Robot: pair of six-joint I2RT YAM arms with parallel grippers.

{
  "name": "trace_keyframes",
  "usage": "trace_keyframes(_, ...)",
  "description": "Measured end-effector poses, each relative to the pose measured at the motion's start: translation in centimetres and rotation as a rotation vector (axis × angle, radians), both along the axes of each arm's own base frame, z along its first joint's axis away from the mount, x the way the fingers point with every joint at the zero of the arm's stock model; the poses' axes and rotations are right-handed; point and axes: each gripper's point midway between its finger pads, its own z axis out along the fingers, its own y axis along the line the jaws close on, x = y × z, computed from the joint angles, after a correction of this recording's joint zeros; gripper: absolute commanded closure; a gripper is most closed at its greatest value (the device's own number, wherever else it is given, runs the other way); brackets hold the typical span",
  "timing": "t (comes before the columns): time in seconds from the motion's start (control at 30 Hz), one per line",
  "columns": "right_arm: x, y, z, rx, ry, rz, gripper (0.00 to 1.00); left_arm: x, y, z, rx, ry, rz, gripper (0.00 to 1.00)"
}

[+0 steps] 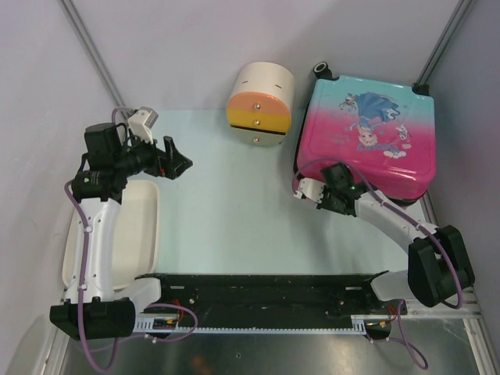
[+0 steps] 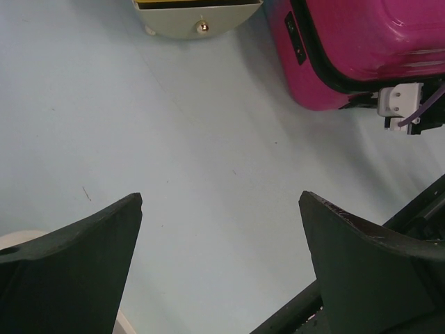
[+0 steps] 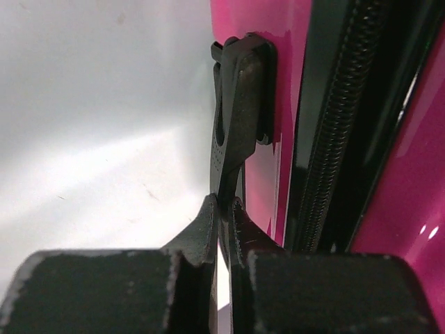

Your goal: Open, take out, and arrange the luggage

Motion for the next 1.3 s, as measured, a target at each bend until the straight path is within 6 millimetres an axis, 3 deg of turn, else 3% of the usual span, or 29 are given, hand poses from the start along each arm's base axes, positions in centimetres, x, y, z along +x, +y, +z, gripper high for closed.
trace_keyframes(0.07,-0.2,1.2,0.0,0.02,-0.002,-0.003,1.0,0.0,0.0,0.0,0.0,0.0,0.0,0.0)
trace_keyframes(0.13,-0.3,2.4,0.1,0.05,-0.002,-0.018,0.93,0.0,0.0,0.0,0.0,0.0,0.0,0.0)
trace_keyframes(0.17,-0.4,2.9,0.1,0.069,-0.001,-0.028,0.86,0.0,0.0,-0.1,0.0,0.0,0.0,0.0)
trace_keyframes(0.2,-0.4,3.5,0.2,0.093,0.002,-0.043,0.68,0.0,0.0,-0.1,0.0,-0.001,0.0,0.0)
trace_keyframes(0.23,-0.5,4.1,0.3,0.118,0.006,-0.058,0.58,0.1,0.0,-0.2,0.0,0.001,0.0,0.0)
trace_keyframes(0.3,-0.8,5.1,0.2,0.174,0.03,-0.081,0.42,0.1,0.0,-0.5,0.0,0.005,0.001,0.0)
trace_keyframes(0.4,-1.6,5.3,-0.2,0.208,0.075,-0.105,0.34,0.1,0.1,-0.5,0.001,0.004,0.003,0.0)
trace_keyframes(0.57,-1.6,4.2,-0.8,0.282,0.135,-0.173,0.33,0.3,0.1,-0.4,0.001,-0.003,0.003,0.0)
trace_keyframes(0.67,-1.9,4.1,-1.3,0.3,0.169,-0.181,0.39,0.3,0.0,-0.5,-0.001,-0.005,0.0,0.0)
trace_keyframes(0.77,-1.8,4.3,-1.3,0.301,0.16,-0.19,0.64,0.4,0.0,-0.8,-0.001,-0.003,0.0,0.0)
trace_keyframes(0.83,-1.4,4.5,-1.3,0.293,0.131,-0.2,0.73,0.4,0.0,-0.9,-0.001,-0.002,0.0,0.0)
trace_keyframes(0.9,-1.0,4.6,-1.2,0.283,0.1,-0.213,0.75,0.4,0.0,-1.2,-0.002,0.003,0.0,0.0)
trace_keyframes(1.0,-1.3,5.6,-1.1,0.251,0.064,-0.216,0.69,0.4,0.0,-1.8,-0.008,0.022,0.004,0.0)
trace_keyframes(1.13,-1.9,8.3,-1.2,0.215,0.032,-0.22,0.64,0.5,0.2,-3.0,-0.02,0.06,0.034,0.0)
trace_keyframes(1.17,-1.8,9.4,-1.1,0.21,0.018,-0.227,0.58,0.5,0.3,-3.4,-0.025,0.072,0.047,0.0)
trace_keyframes(1.27,-1.5,13.6,-0.7,0.224,-0.008,-0.23,0.22,0.8,0.8,-4.1,-0.033,0.102,0.105,0.0)
trace_keyframes(1.3,-1.6,15.6,-0.5,0.238,-0.011,-0.215,0.21,1.0,1.0,-4.3,-0.036,0.107,0.125,0.0)
